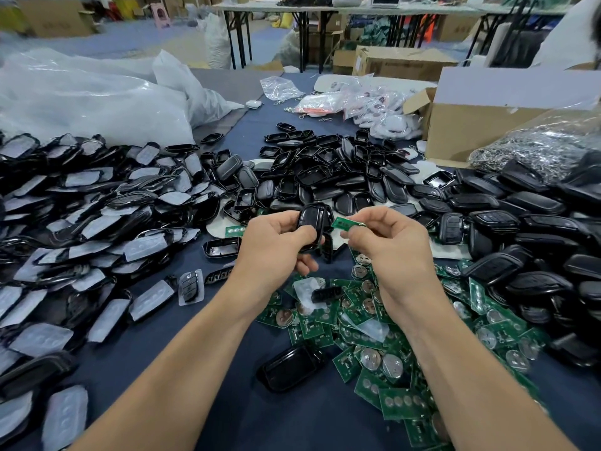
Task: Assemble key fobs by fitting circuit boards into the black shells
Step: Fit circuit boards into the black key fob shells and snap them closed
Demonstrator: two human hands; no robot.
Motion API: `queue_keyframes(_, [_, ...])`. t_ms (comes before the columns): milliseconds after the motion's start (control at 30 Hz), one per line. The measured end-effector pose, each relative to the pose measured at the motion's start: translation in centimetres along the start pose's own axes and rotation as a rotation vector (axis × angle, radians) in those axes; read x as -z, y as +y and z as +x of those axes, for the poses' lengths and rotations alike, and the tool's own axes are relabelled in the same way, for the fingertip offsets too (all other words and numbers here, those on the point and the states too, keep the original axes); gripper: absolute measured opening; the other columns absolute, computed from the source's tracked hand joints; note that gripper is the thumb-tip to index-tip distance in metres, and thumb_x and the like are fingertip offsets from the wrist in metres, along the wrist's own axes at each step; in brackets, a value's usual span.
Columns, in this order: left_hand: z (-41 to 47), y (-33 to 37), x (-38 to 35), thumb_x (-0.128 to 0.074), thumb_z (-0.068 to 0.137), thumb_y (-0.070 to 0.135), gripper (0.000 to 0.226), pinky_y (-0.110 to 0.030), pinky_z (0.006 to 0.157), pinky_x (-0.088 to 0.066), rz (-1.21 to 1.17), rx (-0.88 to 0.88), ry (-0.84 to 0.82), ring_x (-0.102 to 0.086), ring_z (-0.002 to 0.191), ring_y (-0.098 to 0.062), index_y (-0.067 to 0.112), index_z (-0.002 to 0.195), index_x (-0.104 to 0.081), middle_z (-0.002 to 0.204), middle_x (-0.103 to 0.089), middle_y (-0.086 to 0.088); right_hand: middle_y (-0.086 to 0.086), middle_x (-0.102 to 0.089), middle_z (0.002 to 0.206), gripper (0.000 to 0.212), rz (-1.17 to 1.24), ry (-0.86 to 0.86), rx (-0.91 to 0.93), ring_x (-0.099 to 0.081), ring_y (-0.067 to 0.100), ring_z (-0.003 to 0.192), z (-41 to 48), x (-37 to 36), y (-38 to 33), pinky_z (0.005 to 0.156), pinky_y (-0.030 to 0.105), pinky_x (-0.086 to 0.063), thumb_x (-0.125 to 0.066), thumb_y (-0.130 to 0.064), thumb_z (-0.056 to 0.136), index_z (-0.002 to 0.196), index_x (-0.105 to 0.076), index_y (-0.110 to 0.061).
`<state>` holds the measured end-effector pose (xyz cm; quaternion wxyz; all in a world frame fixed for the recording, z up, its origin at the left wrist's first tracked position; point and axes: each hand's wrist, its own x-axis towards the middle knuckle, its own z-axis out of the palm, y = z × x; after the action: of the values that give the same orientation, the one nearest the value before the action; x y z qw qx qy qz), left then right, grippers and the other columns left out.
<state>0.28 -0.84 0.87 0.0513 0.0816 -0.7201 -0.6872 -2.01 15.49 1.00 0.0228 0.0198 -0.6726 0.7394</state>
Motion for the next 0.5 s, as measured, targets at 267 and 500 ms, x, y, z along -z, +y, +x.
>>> queue_keyframes(267, [0.06, -0.04, 0.23, -0.066, 0.093, -0.001, 0.031, -0.022, 0.047, -0.049, 0.004, 0.000, -0.025, -0.061, 0.050, -0.019, 0.024, 0.081, -0.081, 0.088, -0.078, -0.011, 0.005, -0.066, 0.066, 0.019, 0.045, -0.079, -0.001, -0.055, 0.014, 0.052, -0.18, 0.00, -0.18, 0.047, 0.022, -0.044, -0.068, 0.004, 0.092, 0.090, -0.073, -0.015])
queue_keyframes(500, [0.07, -0.07, 0.33, -0.060, 0.094, -0.008, 0.033, -0.027, 0.063, -0.060, 0.056, 0.064, -0.111, -0.072, 0.064, -0.019, 0.004, 0.123, -0.071, 0.114, -0.075, -0.015, 0.004, -0.066, 0.060, 0.018, -0.044, -0.018, 0.077, -0.057, 0.016, 0.051, -0.06, 0.26, 0.10, 0.047, 0.025, -0.044, -0.076, 0.001, 0.085, 0.087, -0.067, -0.014])
